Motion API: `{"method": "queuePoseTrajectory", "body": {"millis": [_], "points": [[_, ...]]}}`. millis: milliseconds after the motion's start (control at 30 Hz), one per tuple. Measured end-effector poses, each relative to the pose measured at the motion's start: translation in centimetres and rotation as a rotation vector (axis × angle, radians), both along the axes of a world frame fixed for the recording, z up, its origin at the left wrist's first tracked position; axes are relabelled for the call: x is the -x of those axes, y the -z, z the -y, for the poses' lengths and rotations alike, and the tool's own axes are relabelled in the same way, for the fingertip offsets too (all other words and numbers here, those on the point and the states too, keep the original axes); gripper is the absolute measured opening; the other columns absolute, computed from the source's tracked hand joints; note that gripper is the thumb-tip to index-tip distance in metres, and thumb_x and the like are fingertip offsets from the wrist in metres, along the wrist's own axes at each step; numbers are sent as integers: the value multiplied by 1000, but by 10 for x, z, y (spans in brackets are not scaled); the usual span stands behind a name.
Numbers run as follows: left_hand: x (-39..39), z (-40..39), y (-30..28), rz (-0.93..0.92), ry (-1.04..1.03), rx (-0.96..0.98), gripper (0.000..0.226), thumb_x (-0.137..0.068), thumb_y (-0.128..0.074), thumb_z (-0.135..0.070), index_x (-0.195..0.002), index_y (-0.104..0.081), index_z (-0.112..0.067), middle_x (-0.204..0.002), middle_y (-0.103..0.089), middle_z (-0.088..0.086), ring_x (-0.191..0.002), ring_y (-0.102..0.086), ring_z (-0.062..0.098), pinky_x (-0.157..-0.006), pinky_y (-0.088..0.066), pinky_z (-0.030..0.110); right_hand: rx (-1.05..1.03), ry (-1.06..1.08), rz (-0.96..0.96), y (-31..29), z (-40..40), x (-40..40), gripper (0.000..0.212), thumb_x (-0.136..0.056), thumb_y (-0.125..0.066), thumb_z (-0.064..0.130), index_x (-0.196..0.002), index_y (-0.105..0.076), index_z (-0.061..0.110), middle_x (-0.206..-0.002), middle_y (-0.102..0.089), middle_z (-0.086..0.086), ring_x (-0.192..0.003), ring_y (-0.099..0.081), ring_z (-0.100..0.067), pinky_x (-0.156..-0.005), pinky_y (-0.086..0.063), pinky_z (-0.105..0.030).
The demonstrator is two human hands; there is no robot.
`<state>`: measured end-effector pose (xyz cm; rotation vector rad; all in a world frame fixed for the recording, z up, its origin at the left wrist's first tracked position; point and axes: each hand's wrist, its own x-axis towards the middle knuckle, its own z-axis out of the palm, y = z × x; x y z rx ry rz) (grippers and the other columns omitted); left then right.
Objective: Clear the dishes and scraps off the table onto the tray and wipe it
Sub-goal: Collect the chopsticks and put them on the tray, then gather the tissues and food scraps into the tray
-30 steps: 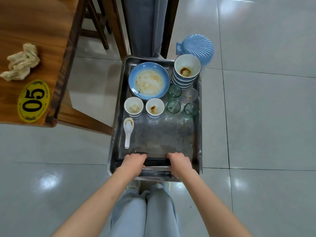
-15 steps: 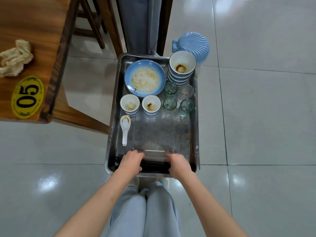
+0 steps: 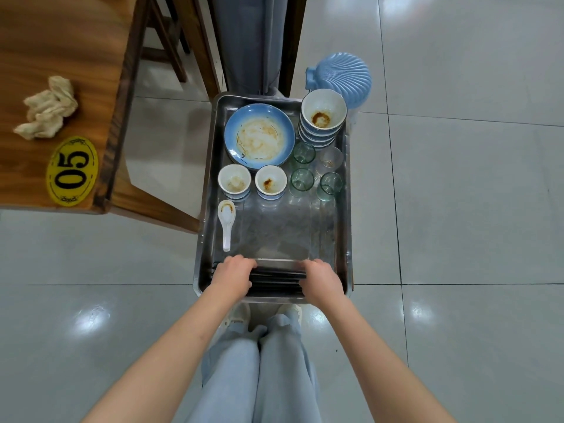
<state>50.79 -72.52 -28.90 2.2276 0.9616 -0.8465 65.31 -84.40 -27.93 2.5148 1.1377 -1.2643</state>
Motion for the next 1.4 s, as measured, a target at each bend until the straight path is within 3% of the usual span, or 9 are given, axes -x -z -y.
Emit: {"method": "queuePoseTrajectory", "body": {"millis": [300,500,667,933,1233,1400], "points": [[-3,-26,-111,110,-52,30,42,-88,-62,-16,-129,-54,-19,-126,-57,5,-116,-52,24,-99,-43,39,-81,125,34,-103,-16,-7,27,-91,-51,16,-117,-55,10,-115,-58,-11,-108,-53,-31,-86,-46,-36],[0,-48,-201,270,-96,-57,50,-84,-67,-22,-131,-50,-24,-127,-56,2,-117,-50,22,-98,-43,37,-236,209,19,-183,-33,-2,47,-90,-57,22,-135,-45,17,-134,-51,-7,-122,-47,-26,-98,-42,-38],[15,-49,-263,418,-198,-130,55,-80,-69,-21,-132,-51,-23,-129,-56,3,-117,-50,22,-98,-42,37,-455,228,-22,-246,-41,7,50,-87,-60,24,-135,-45,21,-132,-53,-2,-118,-49,-20,-96,-40,-33],[77,-28,-346,613,-382,-297,61,-77,-74,-23,-133,-50,-23,-132,-55,0,-123,-47,19,-101,-38,34,-713,56,-15,-330,-40,35,58,-81,-68,26,-135,-46,22,-126,-58,-1,-103,-55,-15,-94,-43,-30],[183,-30,-441,708,-601,-561,66,-72,-80,-23,-132,-52,-22,-130,-57,-1,-119,-52,15,-90,-33,19,-852,-205,-111,-411,-91,110,66,-82,-67,33,-141,-37,26,-139,-47,2,-129,-40,-16,-105,-34,-36],[236,-54,-473,703,-725,-645,66,-75,-77,-25,-135,-49,-22,-134,-54,-1,-123,-50,16,-92,-34,19,-872,-332,-152,-429,-146,160,70,-82,-69,33,-142,-34,28,-142,-44,5,-128,-41,-12,-98,-33,-23]]}}
